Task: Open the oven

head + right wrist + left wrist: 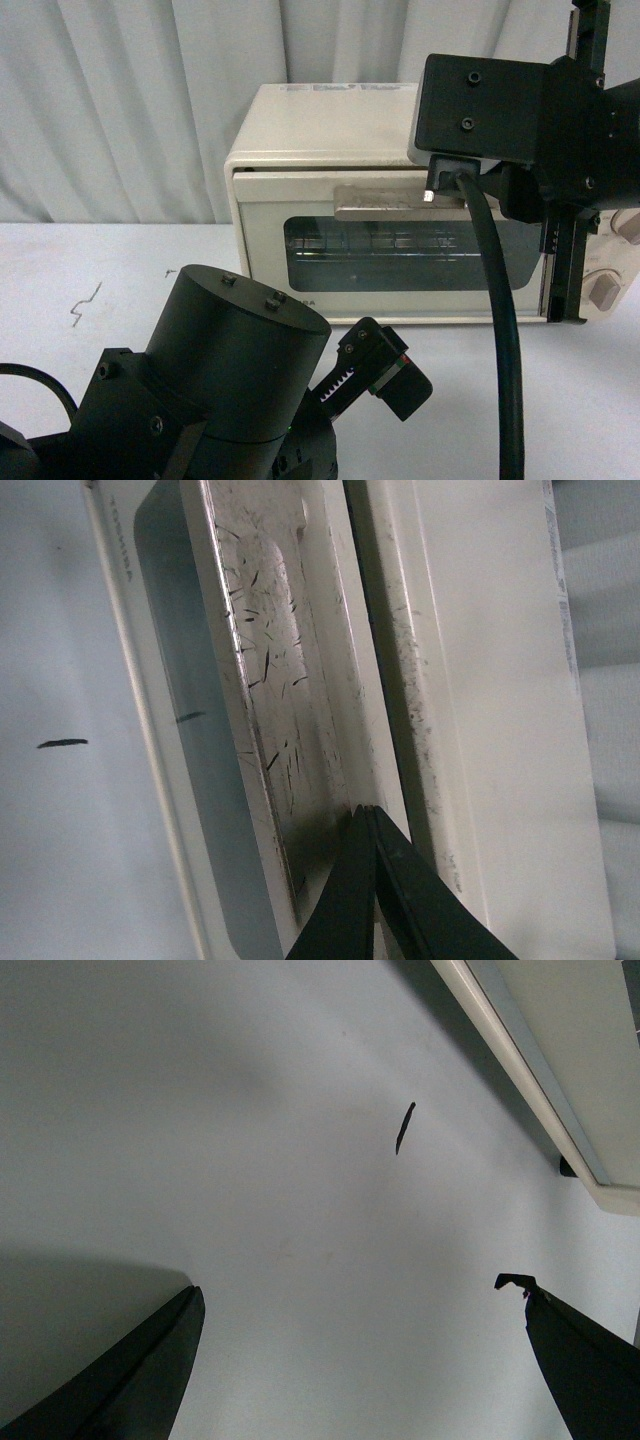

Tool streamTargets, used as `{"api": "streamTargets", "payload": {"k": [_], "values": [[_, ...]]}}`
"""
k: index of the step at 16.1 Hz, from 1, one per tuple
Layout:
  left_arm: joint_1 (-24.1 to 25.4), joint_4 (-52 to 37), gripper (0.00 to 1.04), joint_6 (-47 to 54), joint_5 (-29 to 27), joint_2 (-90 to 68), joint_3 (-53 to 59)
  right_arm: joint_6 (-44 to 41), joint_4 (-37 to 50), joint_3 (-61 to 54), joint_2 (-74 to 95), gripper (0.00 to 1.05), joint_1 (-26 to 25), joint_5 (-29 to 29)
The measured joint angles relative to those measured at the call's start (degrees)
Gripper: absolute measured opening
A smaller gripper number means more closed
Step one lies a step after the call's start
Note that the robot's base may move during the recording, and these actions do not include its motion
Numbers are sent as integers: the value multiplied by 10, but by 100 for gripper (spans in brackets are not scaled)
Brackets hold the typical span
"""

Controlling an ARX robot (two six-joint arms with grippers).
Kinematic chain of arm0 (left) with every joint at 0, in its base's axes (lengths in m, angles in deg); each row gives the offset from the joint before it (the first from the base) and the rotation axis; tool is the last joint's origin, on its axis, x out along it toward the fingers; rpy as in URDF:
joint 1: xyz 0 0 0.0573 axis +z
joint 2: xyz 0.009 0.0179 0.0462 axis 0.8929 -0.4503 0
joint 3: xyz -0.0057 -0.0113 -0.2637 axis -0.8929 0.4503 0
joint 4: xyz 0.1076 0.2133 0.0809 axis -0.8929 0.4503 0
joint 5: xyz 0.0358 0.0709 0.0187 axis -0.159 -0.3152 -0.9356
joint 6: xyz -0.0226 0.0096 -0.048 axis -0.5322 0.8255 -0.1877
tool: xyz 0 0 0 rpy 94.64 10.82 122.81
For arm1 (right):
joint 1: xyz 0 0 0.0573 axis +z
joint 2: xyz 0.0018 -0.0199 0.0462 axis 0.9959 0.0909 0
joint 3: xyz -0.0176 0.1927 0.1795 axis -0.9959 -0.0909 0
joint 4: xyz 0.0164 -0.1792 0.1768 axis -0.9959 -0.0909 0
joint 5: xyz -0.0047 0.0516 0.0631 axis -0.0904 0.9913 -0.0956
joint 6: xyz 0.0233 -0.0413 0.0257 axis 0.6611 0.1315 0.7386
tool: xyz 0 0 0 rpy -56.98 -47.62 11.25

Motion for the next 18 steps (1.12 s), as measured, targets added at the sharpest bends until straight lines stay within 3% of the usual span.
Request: {"api": "streamTargets", "payload": {"k": [6, 13, 18], "values": [[0, 0, 98, 0, 0, 0, 0, 47, -52, -16, -26, 2, -3, 28], [0, 0, 98, 5, 0, 0, 0, 54, -189, -33, -81, 2, 15, 35], [0, 0, 98, 5, 0, 0, 0, 54, -196, -23, -140, 2, 16, 47]]}}
